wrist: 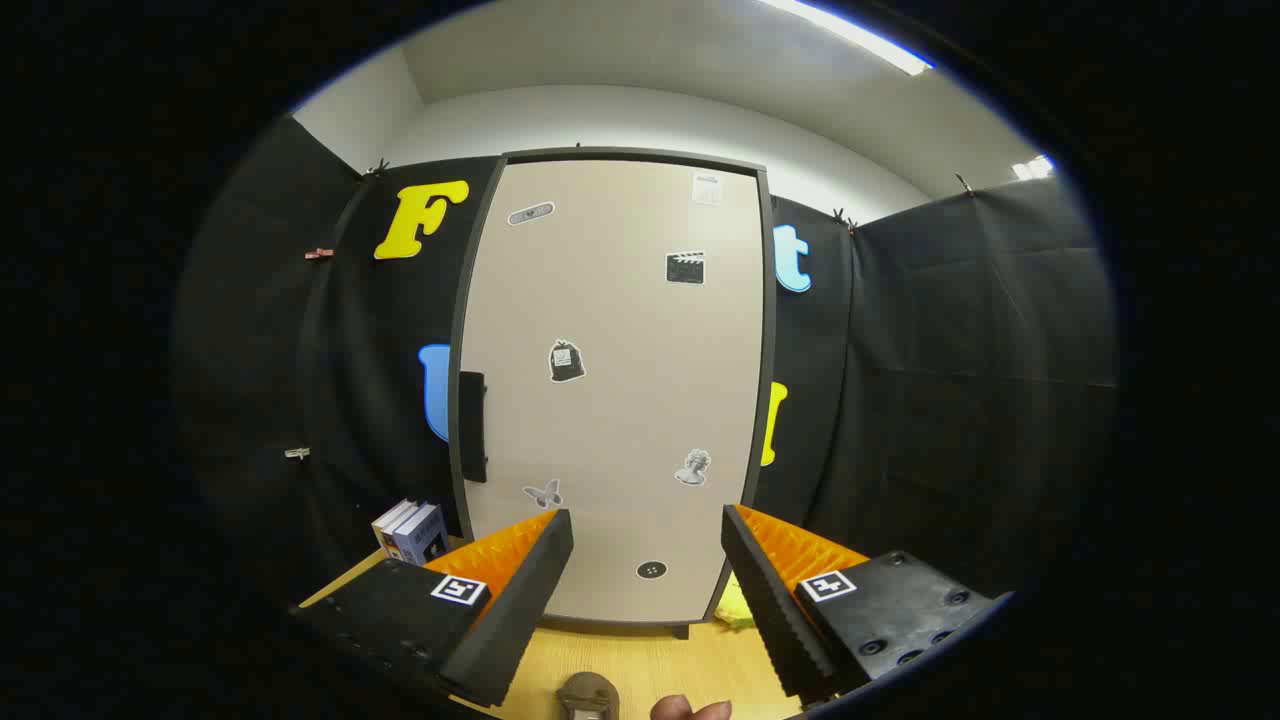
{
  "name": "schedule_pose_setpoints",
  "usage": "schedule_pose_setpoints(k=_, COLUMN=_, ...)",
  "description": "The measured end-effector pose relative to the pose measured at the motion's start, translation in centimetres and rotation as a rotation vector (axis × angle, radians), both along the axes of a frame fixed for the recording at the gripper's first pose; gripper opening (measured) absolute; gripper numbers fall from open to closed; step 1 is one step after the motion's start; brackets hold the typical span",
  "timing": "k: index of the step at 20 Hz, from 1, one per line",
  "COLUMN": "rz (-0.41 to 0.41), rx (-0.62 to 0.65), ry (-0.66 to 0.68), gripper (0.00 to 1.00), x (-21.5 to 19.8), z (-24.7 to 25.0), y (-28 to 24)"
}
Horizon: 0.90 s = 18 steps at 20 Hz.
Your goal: Open the shoe cabinet door, grab the shoes and put them into the shoe cabinet, then close the shoe cabinet door.
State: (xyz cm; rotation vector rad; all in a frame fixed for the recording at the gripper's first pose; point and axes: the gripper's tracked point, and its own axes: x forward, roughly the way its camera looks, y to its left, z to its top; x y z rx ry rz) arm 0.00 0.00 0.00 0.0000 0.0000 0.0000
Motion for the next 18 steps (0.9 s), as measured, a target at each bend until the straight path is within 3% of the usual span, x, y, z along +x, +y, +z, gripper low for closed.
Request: schedule_pose_setpoints(k=18, rz=-0.013, rx=0.005, ry=-0.002, gripper=0.98, x=0.19, z=-0.6, y=-0.31)
